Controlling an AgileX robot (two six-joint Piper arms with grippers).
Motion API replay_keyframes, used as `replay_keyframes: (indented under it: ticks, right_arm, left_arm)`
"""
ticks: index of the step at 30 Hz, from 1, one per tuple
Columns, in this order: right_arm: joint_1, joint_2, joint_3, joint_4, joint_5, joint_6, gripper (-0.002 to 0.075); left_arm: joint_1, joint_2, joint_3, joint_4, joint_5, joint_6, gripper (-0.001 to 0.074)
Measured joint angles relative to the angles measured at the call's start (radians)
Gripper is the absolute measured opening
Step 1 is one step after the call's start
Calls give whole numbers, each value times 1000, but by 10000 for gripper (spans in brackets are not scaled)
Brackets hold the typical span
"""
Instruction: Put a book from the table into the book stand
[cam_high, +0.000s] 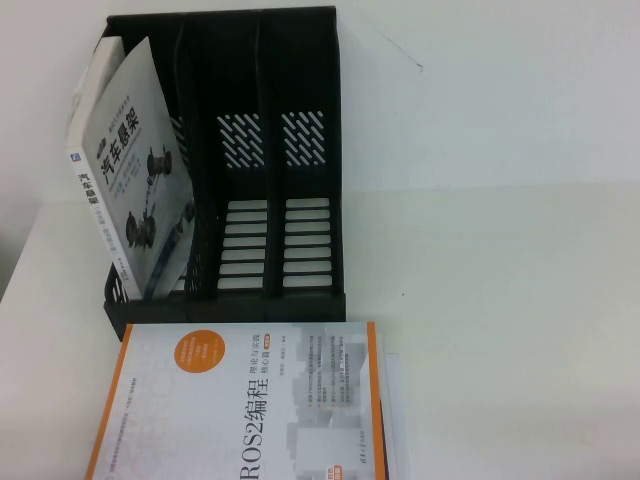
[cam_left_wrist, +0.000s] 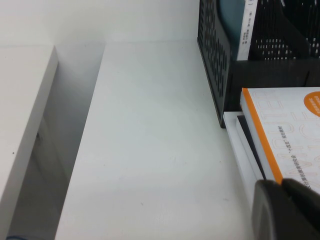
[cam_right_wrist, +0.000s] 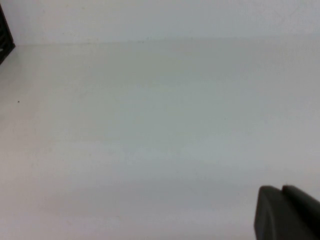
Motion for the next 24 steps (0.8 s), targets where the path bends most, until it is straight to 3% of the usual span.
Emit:
replay_keyframes:
  ticks: [24]
  right_arm:
    - [0, 0, 0, -4, -9, -1, -1]
  left_arm:
    - [0, 0, 4, 5, -34, -2, -4]
